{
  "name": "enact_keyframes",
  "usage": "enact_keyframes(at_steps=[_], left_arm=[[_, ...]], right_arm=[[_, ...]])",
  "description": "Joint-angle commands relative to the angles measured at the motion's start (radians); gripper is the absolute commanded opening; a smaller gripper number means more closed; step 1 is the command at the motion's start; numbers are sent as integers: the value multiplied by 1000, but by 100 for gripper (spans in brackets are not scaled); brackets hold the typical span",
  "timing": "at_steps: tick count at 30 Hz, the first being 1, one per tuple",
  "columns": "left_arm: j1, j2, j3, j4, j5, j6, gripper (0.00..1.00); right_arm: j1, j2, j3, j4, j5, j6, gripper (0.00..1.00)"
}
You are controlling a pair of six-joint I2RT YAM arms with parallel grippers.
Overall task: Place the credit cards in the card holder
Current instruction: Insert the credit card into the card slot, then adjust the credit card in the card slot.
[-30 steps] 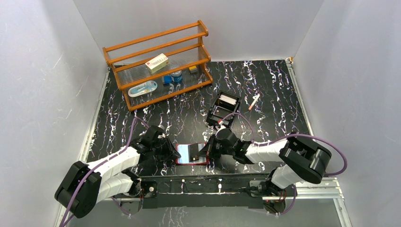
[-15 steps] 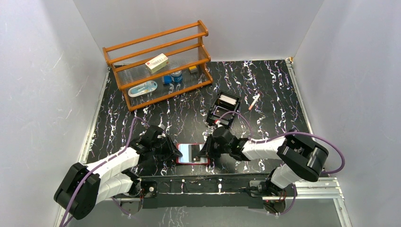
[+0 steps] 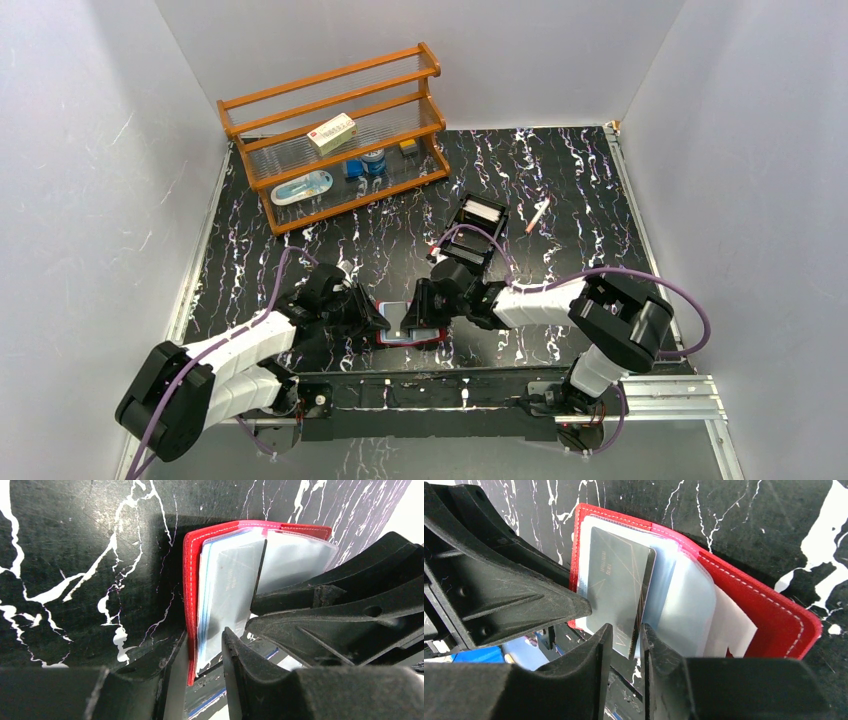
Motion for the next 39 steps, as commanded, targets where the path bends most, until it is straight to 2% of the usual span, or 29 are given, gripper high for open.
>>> enact_keyframes(at_steps=[1,8,13,18,21,23,26,30,35,37,39], left_arm=[[-4,-1,5,14,39,7,29],[-4,-11,0,15,44,7,30],[-4,-16,-1,20,52,8,12],[-4,-19,11,19,72,22,10],[-4,-28,17,18,80,35,4],[-4,-31,19,19,85,42,4],[-4,-31,21,19,89,49,8],[-4,-15,15,63,109,47,29],[-4,32,-12,194,169,29,30],[-4,47,-17,226,182,23,25],[-4,49,-22,241,187,19,20]], right_arm=[[9,-5,58,-6,-9,-45,36],[8,-38,67,-114,44,-77,39],[9,-76,74,-198,103,-92,39],[9,-100,70,-216,123,-97,39],[8,-110,69,-226,133,-102,39],[9,-116,67,-230,143,-105,39],[9,-113,68,-239,158,-116,39],[9,-85,55,-208,150,-120,39],[9,-49,43,-184,137,-117,39],[9,-46,37,-178,136,-113,12],[9,-45,34,-178,137,-113,10]])
